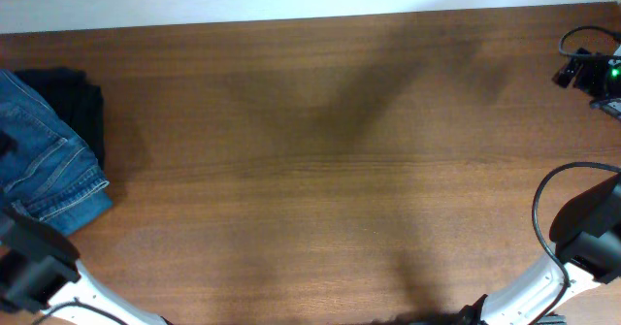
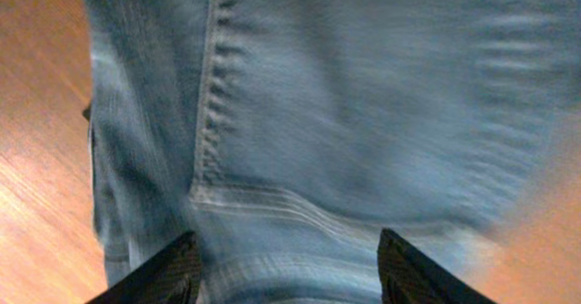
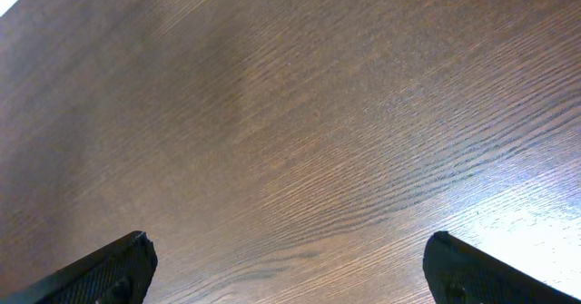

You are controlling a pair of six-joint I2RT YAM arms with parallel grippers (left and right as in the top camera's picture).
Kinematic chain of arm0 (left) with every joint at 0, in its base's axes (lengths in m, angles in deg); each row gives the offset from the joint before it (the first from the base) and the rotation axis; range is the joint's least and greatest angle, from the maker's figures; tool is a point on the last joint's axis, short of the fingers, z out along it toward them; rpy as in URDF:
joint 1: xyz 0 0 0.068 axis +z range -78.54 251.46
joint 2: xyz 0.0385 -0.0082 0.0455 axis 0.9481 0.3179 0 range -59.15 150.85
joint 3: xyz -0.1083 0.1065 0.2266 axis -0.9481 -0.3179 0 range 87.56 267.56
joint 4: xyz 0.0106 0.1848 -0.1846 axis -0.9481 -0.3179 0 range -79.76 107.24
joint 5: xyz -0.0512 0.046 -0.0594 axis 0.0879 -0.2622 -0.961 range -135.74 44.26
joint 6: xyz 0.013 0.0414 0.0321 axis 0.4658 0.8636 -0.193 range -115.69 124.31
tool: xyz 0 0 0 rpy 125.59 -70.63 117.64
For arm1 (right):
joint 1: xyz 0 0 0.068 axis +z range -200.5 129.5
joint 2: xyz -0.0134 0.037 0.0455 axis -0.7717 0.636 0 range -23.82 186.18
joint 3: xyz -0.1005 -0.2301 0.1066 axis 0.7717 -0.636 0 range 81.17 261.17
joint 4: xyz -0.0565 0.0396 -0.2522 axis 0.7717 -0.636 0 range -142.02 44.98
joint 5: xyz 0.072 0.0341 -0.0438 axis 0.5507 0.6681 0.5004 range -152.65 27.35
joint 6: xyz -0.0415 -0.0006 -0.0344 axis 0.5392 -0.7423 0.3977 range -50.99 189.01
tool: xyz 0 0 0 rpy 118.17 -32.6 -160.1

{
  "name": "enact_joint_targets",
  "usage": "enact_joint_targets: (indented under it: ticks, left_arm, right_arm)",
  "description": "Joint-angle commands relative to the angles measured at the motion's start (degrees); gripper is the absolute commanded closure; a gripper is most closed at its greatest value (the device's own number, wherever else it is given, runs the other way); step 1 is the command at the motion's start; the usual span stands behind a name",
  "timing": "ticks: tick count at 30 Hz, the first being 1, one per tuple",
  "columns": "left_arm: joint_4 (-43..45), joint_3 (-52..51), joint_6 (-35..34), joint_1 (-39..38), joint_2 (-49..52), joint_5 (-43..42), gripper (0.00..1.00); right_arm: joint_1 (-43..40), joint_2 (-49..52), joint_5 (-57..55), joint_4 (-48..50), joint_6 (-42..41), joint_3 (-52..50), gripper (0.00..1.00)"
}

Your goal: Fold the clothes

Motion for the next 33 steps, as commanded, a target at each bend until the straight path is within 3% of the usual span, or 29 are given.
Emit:
enact_joint_targets:
  ticks: [1, 10, 11, 14, 33]
  left_arm:
    - [-3.43, 4.72, 0.26, 0.15, -11.93, -7.52, 0.38]
    - [-17.4, 4.44, -1.16, 0.04, -32.74, -9.73, 0.43]
    - [-17.42, 4.15, -0.28, 0.04, -34.73, -9.73, 0.0]
    - [-17.4, 4.02, 2.95, 0.04, -40.76, -9.66, 0.0]
    - [-17.38, 4.04, 2.91, 0.04, -65.05, -9.66, 0.0]
  right_arm:
    - [0.04, -0.37, -0.26, -0.02, 0.17, 0.04, 0.01]
    - [0.04, -0.37, -0.26, -0.02, 0.17, 0.04, 0.01]
    - [0.04, -0.37, -0.26, -0.02, 0.17, 0.04, 0.01]
    - [0.04, -0.37, -0.26, -0.02, 0.17, 0.04, 0.01]
    - [0.04, -0.35, -0.26, -0.02, 0.17, 0.04, 0.01]
